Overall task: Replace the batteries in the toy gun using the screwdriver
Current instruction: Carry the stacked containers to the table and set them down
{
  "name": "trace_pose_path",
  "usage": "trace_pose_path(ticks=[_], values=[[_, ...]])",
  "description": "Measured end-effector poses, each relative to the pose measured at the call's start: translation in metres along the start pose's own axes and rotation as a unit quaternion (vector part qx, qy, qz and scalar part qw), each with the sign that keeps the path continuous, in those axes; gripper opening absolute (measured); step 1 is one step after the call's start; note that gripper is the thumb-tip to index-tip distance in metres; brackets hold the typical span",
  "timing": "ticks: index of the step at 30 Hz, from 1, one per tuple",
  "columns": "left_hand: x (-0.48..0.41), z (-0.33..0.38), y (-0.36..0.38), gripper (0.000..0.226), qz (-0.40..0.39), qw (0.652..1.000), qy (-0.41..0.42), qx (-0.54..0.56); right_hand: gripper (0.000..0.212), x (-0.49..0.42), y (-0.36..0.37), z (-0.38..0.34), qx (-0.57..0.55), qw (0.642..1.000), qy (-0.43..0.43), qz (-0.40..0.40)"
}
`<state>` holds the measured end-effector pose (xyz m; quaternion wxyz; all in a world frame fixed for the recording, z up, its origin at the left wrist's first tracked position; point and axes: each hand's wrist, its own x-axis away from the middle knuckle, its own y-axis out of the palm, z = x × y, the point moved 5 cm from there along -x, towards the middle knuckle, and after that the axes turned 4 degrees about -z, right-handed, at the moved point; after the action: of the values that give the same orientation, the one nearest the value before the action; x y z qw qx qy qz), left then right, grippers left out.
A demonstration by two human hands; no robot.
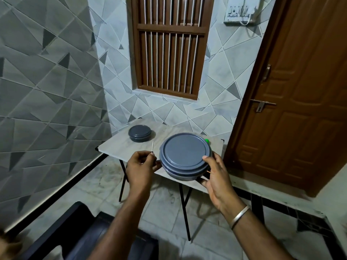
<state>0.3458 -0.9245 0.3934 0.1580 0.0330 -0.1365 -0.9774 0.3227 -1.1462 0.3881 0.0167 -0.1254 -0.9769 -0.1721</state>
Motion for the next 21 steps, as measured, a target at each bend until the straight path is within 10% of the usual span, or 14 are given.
trace_pose_path(ticks=[21], values=[[-0.209,-0.075,0.14,0.008,0.057,0.996,0.001,-0.065,0.029,-0.274,-0.014,0.003,-0.035,0.995,0.079,-0.044]])
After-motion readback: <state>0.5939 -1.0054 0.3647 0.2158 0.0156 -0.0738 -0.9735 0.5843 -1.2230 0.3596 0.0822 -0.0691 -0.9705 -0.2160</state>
